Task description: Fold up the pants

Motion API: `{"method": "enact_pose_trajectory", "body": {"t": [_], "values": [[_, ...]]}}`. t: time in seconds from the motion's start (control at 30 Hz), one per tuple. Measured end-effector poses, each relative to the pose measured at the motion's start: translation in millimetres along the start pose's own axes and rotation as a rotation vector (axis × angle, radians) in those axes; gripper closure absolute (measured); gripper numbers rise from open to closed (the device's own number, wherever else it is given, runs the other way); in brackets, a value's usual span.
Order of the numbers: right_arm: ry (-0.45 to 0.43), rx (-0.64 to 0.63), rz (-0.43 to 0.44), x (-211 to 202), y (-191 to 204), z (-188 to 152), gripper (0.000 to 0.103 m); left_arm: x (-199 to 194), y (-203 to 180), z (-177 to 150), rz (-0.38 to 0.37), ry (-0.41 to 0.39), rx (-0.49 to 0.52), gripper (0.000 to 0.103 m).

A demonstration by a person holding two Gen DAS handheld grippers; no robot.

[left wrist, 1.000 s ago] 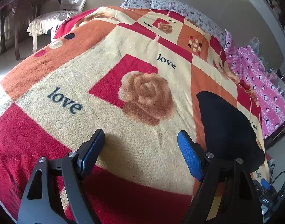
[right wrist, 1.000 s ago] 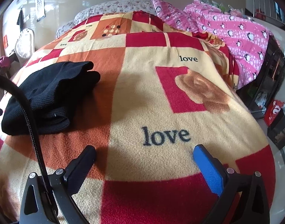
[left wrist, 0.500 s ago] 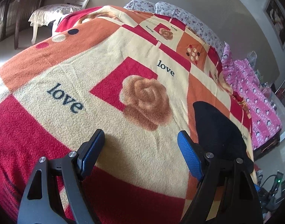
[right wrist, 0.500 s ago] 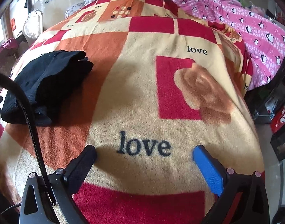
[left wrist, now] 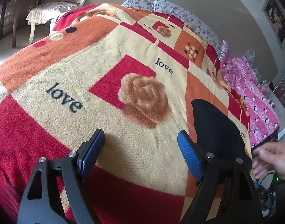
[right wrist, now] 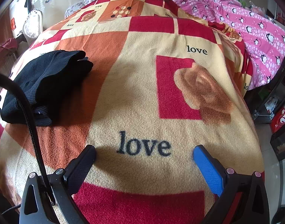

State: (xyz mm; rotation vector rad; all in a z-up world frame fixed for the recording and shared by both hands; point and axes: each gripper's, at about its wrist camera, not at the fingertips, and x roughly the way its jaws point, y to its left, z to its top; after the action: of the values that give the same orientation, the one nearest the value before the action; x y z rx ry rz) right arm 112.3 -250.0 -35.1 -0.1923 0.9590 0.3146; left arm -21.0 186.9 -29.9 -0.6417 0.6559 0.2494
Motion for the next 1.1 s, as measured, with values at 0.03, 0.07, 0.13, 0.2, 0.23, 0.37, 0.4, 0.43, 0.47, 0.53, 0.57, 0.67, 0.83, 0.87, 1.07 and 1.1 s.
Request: {"method": "enact_pose_trajectory", "body": {"t": [0.03,0.07,0.13,0.2,0.23,0.37,0.4,0.43,0.47,0.53,0.57,0.67,0.83,0.87,1.07,1.1], "values": [[0.002,-0.001,-0.001,0.3,0.8,1.0,0.0,0.3,-1.4,-0.3,0.01,0.002,0.008,0.022],[0.003,0.0,-0.001,-0.4,0.8,0.5,0.0,1.2,-4.6,-0.8,0.032,0.005,0.027,0.022],[0.002,0.0,0.001,-0.9,0.8,-0.2,0.0,3.9,-12.1,-2.5,0.079,0.011,0.063,0.022],[-0.001,0.001,0.001,-0.8,0.4,-1.2,0.0,7.3,-19.4,-4.7,0.127,0.013,0.096,0.022],[-0.001,0.0,0.0,-0.8,0.8,-1.2,0.0,8.4,-21.3,-5.5,0.14,0.012,0.103,0.022],[-0.001,0.001,0.0,-1.0,1.1,-0.5,0.0,11.2,-23.7,-5.7,0.154,0.033,0.133,0.021],[0.0,0.0,-0.002,-0.9,1.0,-0.3,0.0,9.6,-21.1,-4.6,0.135,0.035,0.12,0.021],[-0.001,0.001,0.0,-0.9,0.1,-1.0,0.0,7.5,-16.2,-3.8,0.105,0.032,0.099,0.021],[0.0,0.002,0.001,-1.4,0.2,-0.7,0.0,5.3,-11.9,-2.9,0.074,0.025,0.077,0.021],[-0.001,0.003,0.001,-1.6,0.2,-1.4,0.0,-0.5,3.9,-1.4,-0.027,0.0,-0.008,0.021],[-0.001,0.002,0.001,-1.3,0.1,-1.2,0.0,-2.4,11.7,0.0,-0.073,-0.004,-0.049,0.021],[-0.001,0.002,0.001,-1.7,0.5,-1.1,0.0,-4.4,20.1,1.4,-0.13,-0.014,-0.1,0.021],[-0.001,0.002,0.0,-1.5,0.4,-0.7,0.0,-2.7,3.6,0.5,-0.064,-0.011,-0.033,0.021],[-0.002,0.002,0.0,-1.7,0.5,-0.7,0.0,-3.0,2.7,-0.5,-0.062,-0.012,-0.027,0.021],[-0.003,0.002,0.0,-2.0,0.4,-0.9,0.0,-4.4,12.2,-0.1,-0.114,-0.014,-0.067,0.021],[-0.004,0.002,0.0,-2.2,0.5,-0.8,0.0,-4.6,12.8,-0.2,-0.117,-0.014,-0.07,0.021]]}}
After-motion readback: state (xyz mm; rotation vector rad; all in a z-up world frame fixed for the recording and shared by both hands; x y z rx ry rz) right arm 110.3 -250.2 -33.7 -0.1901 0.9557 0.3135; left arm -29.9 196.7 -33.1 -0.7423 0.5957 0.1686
